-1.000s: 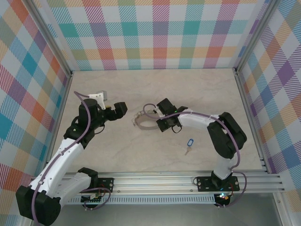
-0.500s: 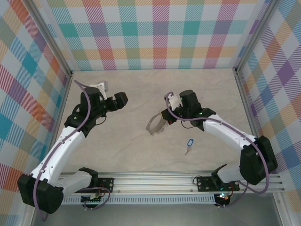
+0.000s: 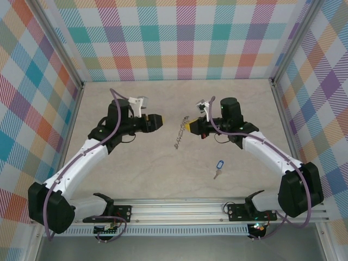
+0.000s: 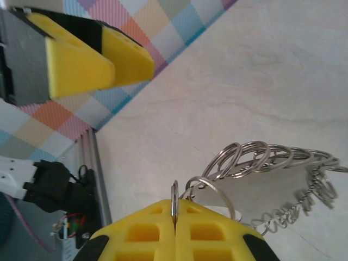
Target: Put the keys on the keyring
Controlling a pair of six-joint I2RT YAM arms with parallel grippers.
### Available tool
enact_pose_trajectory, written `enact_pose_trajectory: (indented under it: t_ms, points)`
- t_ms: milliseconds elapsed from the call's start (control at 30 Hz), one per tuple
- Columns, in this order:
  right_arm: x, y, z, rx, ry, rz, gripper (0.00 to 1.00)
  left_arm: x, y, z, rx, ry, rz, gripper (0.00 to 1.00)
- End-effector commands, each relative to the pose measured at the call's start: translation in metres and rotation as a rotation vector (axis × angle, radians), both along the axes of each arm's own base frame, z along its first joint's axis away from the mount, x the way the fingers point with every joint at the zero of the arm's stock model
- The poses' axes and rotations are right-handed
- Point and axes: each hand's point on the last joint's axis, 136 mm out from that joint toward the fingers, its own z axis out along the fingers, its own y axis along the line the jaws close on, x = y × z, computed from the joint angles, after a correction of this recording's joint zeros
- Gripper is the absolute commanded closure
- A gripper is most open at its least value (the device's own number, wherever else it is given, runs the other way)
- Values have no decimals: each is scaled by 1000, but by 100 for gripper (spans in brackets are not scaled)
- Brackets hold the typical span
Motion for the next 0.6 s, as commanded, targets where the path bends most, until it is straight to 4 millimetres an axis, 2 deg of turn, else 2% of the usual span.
enact_pose_trajectory:
  t_ms: [0,367,567]
  points:
    - [-10,8,21,105,3,117,100,-6,-24,29,-68,-100,-118,51]
    - [-17,6,30,159,16,167,100,-19,-63,43,-158,-147,-280,72]
    - [-13,6,30,162,21,153,100,-31,-77,47,-183,-171,-338,74]
